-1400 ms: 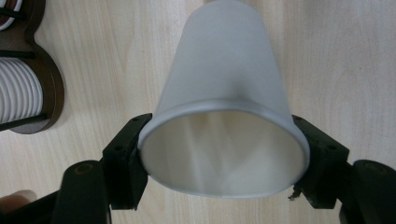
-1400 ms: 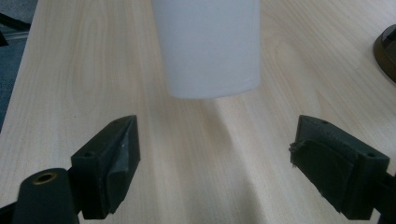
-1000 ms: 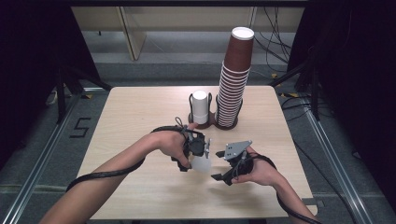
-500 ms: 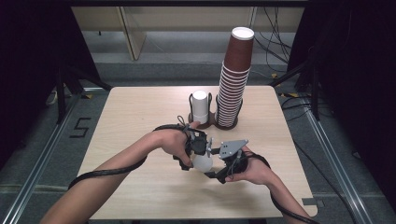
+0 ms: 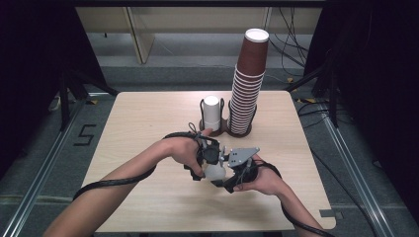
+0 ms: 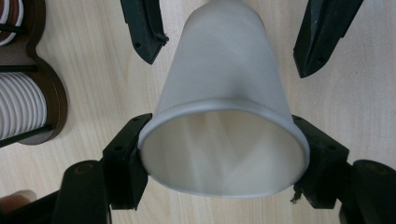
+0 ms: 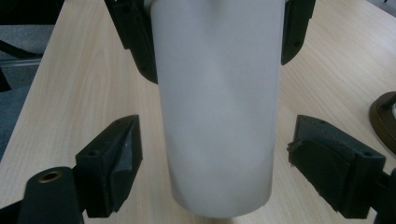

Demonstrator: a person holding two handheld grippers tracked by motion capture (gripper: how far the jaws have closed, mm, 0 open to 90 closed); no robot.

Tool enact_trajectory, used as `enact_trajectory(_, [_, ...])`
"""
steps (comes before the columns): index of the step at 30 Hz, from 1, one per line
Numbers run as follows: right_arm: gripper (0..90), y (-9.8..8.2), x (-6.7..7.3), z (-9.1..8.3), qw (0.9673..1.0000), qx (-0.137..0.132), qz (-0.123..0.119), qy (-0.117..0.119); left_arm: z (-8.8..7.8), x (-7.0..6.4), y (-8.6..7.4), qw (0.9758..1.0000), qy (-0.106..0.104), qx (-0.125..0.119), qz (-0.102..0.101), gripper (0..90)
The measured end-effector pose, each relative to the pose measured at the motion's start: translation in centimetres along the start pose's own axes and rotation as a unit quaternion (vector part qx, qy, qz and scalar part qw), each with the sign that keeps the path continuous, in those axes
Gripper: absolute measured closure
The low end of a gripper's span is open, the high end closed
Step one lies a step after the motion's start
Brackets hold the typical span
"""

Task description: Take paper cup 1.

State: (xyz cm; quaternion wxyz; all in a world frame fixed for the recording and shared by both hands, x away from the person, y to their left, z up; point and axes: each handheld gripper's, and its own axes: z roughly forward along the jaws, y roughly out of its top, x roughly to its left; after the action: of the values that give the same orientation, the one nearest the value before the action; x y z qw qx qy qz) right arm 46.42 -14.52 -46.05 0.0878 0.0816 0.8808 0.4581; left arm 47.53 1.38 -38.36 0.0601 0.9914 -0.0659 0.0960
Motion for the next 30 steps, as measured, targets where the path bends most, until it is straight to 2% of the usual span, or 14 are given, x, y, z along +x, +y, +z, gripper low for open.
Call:
enact_trajectory(6, [18.8,0.02,0.04,0.3,1.0,-0.001,0.005,0.003,-0.05,0.01,-0.07,1.0,-0.001,-0.003,-0.003,30.0])
enact_trajectory(8, [19.2,0.06,-0.05,0.3,1.0,-0.003,-0.002,-0.002,-0.05,0.02,-0.11,1.0,-0.001,-0.003,-0.004,30.0])
enact_trajectory(10, [19.4,0.02,0.04,0.38,1.0,-0.002,0.006,0.003,-0.06,0.03,-0.14,1.0,-0.001,-0.003,-0.003,30.0])
enact_trajectory(11, [19.6,0.02,-0.06,0.36,1.0,-0.004,-0.002,-0.001,-0.07,0.03,-0.14,1.0,-0.001,-0.002,-0.003,30.0])
enact_trajectory(12, [19.6,-0.03,0.03,0.4,1.0,-0.002,0.005,0.003,-0.09,0.03,-0.15,1.0,-0.001,-0.002,-0.003,30.0])
enact_trajectory(15, [19.8,-0.05,-0.06,0.41,1.0,-0.008,0.0,-0.004,-0.16,0.03,-0.11,1.0,0.001,-0.003,-0.003,30.0])
enact_trajectory(17, [20.0,-0.13,0.07,0.44,0.9999,-0.003,0.012,0.0,-0.18,0.01,-0.07,1.0,0.0,-0.004,-0.003,30.0])
enact_trajectory(19, [20.1,-0.14,-0.16,0.63,0.9999,-0.011,-0.012,0.0,-0.2,0.01,-0.03,1.0,-0.001,-0.006,-0.003,30.1])
enact_trajectory(21, [20.3,-0.21,-0.07,0.69,1.0,-0.007,-0.007,-0.001,-0.21,0.02,0.03,1.0,-0.001,-0.006,-0.003,30.1])
enact_trajectory(22, [20.6,-0.21,-0.15,0.79,0.9998,-0.011,-0.015,0.0,-0.2,0.01,0.06,1.0,-0.002,-0.006,-0.003,30.1])
enact_trajectory(23, [20.9,-0.24,0.02,0.76,1.0,-0.008,-0.002,-0.001,-0.21,0.0,0.09,1.0,-0.002,-0.005,-0.002,30.2])
enact_trajectory(25, [21.5,-0.23,0.09,0.82,1.0,-0.008,0.0,-0.001,-0.19,-0.02,0.14,1.0,-0.002,-0.004,-0.001,30.1])
enact_trajectory(27, [22.7,-0.26,0.01,0.86,0.9999,-0.005,-0.008,-0.004,-0.13,-0.03,0.17,1.0,-0.003,-0.004,-0.001,30.1])
enact_trajectory(30, [23.8,-0.24,0.0,0.92,1.0,-0.007,-0.007,0.0,-0.03,-0.07,0.19,1.0,-0.005,-0.003,0.0,30.1])
